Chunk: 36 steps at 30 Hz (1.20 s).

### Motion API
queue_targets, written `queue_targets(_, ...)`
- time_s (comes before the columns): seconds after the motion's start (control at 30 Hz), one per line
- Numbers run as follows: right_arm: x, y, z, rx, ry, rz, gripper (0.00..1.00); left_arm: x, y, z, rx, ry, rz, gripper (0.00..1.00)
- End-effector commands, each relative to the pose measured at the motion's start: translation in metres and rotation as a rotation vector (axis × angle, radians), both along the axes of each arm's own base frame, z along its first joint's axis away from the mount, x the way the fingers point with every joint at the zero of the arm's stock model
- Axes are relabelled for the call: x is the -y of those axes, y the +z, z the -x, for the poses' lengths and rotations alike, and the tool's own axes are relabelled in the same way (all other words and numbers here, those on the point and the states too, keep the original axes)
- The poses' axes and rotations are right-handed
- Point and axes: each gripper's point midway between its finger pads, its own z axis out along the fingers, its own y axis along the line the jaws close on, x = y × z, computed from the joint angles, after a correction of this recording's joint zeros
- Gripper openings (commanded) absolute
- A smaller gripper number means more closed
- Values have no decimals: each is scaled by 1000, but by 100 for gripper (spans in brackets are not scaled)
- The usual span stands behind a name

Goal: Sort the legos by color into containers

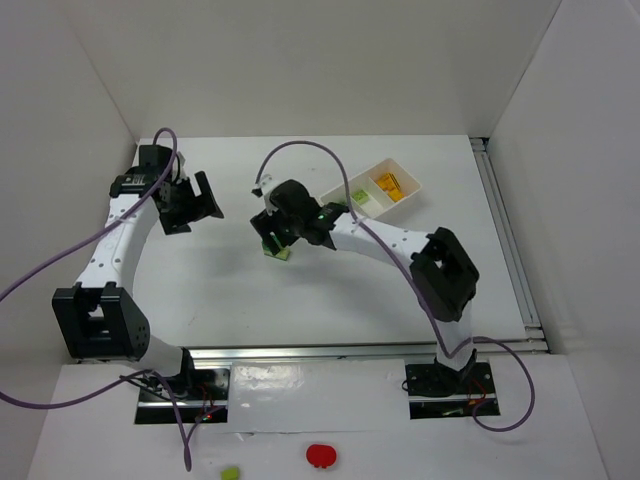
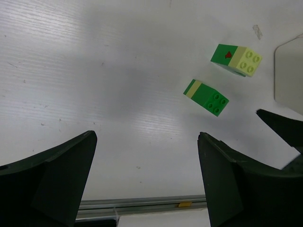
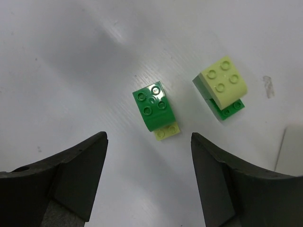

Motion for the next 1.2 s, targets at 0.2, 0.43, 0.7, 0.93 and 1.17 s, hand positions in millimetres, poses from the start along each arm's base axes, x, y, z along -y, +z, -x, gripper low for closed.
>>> queue_targets(0.2,-30,-36,-16,42,121,119,79,-3,15,1,49,15,-18,97)
queue_targets(0.43,-39,-36,-29,76,93,95,67,-5,18,-1,57,20,-26,97)
queue_targets(0.7,-43,-29,-22,58,108,57,20,-4,18,2,57,20,-26,97)
queue_targets(0.93,-16,26,-18,-51,118,-164,14,23,39,-13,194,-135,79,97)
queue_targets(1.17,48,99,12,-214,299,-468,14,105,91,17,541,-612,422,96)
